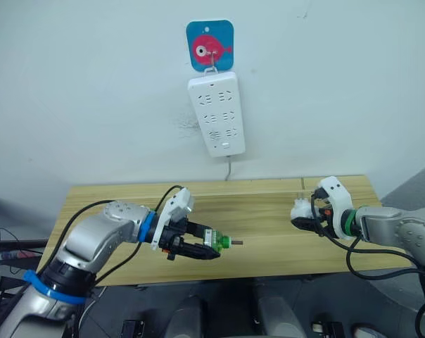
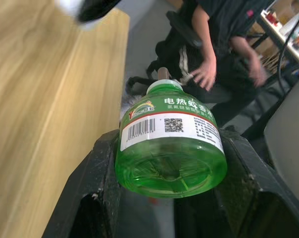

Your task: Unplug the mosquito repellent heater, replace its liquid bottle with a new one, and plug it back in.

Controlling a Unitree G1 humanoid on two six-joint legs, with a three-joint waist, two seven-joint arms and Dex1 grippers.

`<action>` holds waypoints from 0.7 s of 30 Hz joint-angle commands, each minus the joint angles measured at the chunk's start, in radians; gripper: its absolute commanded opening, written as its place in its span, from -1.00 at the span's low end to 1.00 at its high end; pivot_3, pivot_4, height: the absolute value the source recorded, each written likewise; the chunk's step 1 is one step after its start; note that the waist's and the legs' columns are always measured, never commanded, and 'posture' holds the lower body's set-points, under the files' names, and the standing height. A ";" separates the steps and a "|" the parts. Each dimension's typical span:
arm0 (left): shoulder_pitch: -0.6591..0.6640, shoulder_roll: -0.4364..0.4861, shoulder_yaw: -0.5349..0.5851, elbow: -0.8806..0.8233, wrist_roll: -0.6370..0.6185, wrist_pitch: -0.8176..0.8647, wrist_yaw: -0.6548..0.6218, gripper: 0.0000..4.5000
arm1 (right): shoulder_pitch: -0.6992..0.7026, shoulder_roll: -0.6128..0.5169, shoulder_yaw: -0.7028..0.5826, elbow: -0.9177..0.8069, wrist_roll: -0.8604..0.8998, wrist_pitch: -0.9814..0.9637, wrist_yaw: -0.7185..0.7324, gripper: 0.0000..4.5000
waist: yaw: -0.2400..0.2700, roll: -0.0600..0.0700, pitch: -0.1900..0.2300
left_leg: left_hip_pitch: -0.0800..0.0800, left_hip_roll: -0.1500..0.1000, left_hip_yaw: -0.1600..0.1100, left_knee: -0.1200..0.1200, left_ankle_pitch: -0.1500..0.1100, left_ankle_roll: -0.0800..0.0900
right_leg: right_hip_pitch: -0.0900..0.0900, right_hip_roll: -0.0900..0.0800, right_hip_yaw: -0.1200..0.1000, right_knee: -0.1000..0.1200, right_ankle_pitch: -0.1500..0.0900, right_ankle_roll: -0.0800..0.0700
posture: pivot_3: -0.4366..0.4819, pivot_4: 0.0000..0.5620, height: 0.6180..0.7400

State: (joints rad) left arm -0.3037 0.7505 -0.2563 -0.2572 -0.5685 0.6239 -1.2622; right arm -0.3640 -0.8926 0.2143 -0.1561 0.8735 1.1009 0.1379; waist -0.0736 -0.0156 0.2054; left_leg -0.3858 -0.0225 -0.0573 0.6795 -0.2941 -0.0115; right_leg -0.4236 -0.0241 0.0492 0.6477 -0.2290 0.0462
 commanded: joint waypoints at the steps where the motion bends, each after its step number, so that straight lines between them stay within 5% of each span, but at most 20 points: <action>1: 0.023 -0.025 0.020 -0.043 0.041 -0.083 0.039 0.00 | -0.062 0.041 -0.024 0.091 -0.088 0.061 0.014 0.35 | -0.001 0.000 0.001 | 0.000 0.000 0.000 0.000 0.000 0.000 | 0.000 0.000 0.000 0.000 0.000 0.000 | -0.33 -0.22 1.00; 14: 0.078 -0.094 -0.005 -0.051 0.127 -0.201 0.097 0.00 | -0.248 0.197 -0.039 0.537 -0.380 0.058 0.117 0.35 | -0.009 0.001 0.010 | 0.001 0.000 -0.002 -0.001 -0.001 0.002 | 0.002 0.002 -0.002 0.001 0.000 0.000 | -0.28 -0.16 1.00; 18: 0.087 -0.112 -0.005 -0.039 0.142 -0.225 0.105 0.00 | -0.267 0.230 -0.073 0.582 -0.428 0.040 0.131 0.92 | -0.009 0.001 0.010 | 0.001 0.000 -0.002 -0.001 -0.001 0.002 | 0.002 0.002 -0.002 0.001 0.000 0.000 | -0.27 -0.17 1.00; 21: 0.095 -0.127 -0.001 -0.024 0.148 -0.234 0.111 0.00 | -0.261 0.234 -0.115 0.548 -0.444 0.059 0.135 1.00 | -0.009 0.002 0.011 | 0.001 0.000 -0.002 -0.001 -0.001 0.002 | 0.002 0.002 -0.002 0.001 0.000 0.000 | -0.31 -0.18 1.00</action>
State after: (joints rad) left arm -0.2141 0.6295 -0.2601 -0.2756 -0.4225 0.4095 -1.1550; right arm -0.6140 -0.6491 0.1456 0.4267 0.4489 1.1533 0.2643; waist -0.0828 -0.0140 0.2159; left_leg -0.3843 -0.0226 -0.0593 0.6787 -0.2953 -0.0091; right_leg -0.4218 -0.0225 0.0472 0.6490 -0.2286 0.0463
